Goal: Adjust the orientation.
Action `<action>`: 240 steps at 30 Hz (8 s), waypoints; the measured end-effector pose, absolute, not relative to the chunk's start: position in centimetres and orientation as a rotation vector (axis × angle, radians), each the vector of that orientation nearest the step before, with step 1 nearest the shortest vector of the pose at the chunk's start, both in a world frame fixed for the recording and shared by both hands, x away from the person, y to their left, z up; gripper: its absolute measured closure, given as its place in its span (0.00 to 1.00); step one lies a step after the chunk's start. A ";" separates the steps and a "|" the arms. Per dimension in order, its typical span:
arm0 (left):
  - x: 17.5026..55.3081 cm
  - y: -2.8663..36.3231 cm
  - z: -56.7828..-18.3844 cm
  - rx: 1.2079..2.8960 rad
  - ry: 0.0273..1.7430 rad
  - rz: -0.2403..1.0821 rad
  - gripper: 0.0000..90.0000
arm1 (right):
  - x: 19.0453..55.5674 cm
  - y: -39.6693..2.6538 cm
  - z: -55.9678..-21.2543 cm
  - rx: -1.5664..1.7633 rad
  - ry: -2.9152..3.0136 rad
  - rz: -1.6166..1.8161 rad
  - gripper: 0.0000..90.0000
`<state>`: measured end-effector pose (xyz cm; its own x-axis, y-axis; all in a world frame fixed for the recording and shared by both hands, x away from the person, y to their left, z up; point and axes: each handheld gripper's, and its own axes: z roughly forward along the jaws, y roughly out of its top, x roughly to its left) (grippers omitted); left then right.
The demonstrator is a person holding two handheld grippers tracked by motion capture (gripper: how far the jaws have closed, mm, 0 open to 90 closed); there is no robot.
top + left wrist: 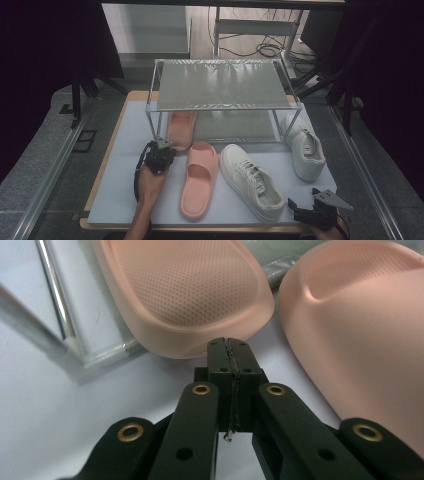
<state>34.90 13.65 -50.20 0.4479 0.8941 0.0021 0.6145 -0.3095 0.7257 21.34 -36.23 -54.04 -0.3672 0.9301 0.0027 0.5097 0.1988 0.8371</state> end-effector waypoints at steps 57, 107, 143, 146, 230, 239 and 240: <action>26.3 13.3 -46.9 1.970 1.125 0.390 0.65 | 21.3 -36.2 -54.1 1.335 1.962 1.066 0.00; 31.6 10.4 -45.8 1.895 1.236 0.520 0.87 | 21.3 -36.2 -54.1 1.334 1.962 1.066 0.00; 38.2 6.7 -47.8 1.836 1.341 0.578 0.80 | 21.3 -36.3 -54.1 1.332 1.965 1.070 0.00; 37.6 7.3 -47.7 1.848 1.323 0.558 0.77 | 21.3 -36.3 -54.1 1.332 1.965 1.070 0.00; 29.0 5.6 -50.9 2.112 1.006 0.339 0.99 | 21.3 -36.3 -54.1 1.333 1.962 1.067 0.00; 31.4 5.4 -50.0 2.057 1.026 0.378 0.99 | 21.3 -36.3 -54.1 1.333 1.962 1.068 0.00; 31.7 5.4 -49.9 2.045 1.030 0.383 0.99 | 21.3 -36.3 -54.1 1.333 1.962 1.068 0.00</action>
<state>31.69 5.40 -49.91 0.6230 0.7782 -0.0799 0.5371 -0.3512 0.7669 21.33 -36.26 -54.07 -0.3699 0.9291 0.0027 0.5069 0.1994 0.8386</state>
